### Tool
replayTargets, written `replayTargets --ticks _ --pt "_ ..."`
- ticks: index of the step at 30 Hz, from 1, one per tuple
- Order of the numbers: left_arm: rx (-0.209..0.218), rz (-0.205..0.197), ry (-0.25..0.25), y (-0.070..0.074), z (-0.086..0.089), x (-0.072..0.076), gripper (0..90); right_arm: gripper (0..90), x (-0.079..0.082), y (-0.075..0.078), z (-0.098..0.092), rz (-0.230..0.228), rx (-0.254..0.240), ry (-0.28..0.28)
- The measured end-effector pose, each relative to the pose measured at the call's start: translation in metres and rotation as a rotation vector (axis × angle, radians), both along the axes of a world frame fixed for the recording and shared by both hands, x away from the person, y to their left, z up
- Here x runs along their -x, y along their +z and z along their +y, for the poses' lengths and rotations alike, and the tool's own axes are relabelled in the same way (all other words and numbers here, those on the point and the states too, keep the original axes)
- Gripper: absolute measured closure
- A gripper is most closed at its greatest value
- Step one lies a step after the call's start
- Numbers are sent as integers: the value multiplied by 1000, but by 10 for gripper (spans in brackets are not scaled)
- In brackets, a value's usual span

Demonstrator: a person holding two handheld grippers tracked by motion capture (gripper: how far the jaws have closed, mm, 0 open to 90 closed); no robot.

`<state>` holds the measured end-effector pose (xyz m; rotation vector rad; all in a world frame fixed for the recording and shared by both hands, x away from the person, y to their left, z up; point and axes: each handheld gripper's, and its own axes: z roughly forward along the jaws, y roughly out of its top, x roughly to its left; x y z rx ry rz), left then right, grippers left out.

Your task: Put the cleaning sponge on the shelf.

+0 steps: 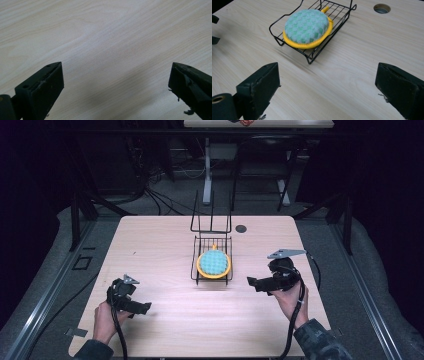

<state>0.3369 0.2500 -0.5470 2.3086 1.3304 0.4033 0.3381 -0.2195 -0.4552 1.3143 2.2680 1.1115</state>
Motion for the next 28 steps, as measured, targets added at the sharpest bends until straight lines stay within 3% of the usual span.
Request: replayTargets --ticks 6,11,19,25,28 --pt "3 3 -1 -1 0 0 0 44 15 -14 -16 25 19 -11" --pt "1 6 -6 -2 0 0 0 37 25 -35 -29 58 25 -26" --pt "-11 9 -21 -3 -3 -2 0 0 23 -61 -40 140 25 -37" --pt "-10 2 -22 -4 -3 -2 0 0 20 -69 -45 144 46 -36" --pt "-5 8 -24 -3 -2 -2 0 0 19 -71 -45 153 90 -41"
